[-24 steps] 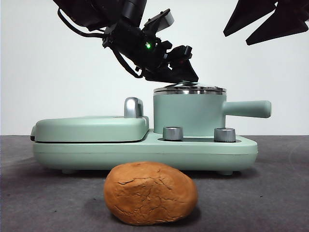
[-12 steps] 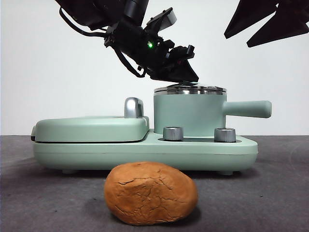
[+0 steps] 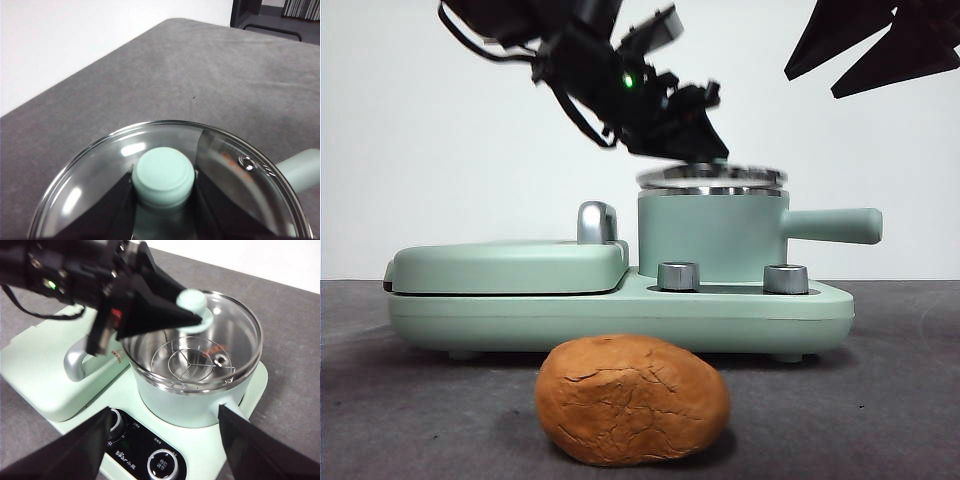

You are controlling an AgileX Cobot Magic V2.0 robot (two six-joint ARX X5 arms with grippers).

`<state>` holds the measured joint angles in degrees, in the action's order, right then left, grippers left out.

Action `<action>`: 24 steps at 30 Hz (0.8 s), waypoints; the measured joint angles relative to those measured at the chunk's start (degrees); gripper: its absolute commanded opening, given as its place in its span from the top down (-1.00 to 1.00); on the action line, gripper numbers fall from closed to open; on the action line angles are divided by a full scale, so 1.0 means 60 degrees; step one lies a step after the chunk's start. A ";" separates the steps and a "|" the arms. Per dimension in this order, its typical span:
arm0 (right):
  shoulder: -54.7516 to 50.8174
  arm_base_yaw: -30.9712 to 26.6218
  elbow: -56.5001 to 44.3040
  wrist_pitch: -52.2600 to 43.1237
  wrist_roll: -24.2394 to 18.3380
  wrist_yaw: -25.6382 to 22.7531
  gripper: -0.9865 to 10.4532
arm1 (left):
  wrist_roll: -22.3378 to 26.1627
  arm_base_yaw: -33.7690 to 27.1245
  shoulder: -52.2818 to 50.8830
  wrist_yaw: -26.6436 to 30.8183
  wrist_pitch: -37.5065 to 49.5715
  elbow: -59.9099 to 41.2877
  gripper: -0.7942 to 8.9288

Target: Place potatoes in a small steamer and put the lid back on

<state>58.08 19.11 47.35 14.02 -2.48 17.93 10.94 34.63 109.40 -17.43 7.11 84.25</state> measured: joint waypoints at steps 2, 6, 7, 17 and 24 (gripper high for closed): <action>0.0000 0.0000 0.0000 0.0004 0.0000 0.0000 0.25 | -0.0066 -0.0004 -0.0346 0.0011 -0.0189 0.0000 0.81; 0.0000 0.0004 0.0000 0.0004 0.0000 0.0000 0.25 | -0.0375 -0.0080 -0.1348 0.0000 -0.0750 0.0000 0.81; 0.0000 0.0000 0.0000 0.0004 0.0000 0.0000 0.25 | -0.0466 -0.0117 -0.1570 -0.0004 -0.0976 0.0000 0.81; 0.0000 0.0073 0.0000 0.0401 -0.0025 0.0346 0.25 | -0.0721 -0.0732 -0.3184 0.0025 -0.4036 0.0000 0.81; 0.0076 0.1326 0.0004 0.1027 -0.0590 0.0688 0.25 | -0.0721 -0.1093 -0.4258 0.0197 -0.4878 -0.0084 0.81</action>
<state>58.54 27.07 47.37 20.18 -6.02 22.06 6.61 28.08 83.85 -16.25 -22.15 83.74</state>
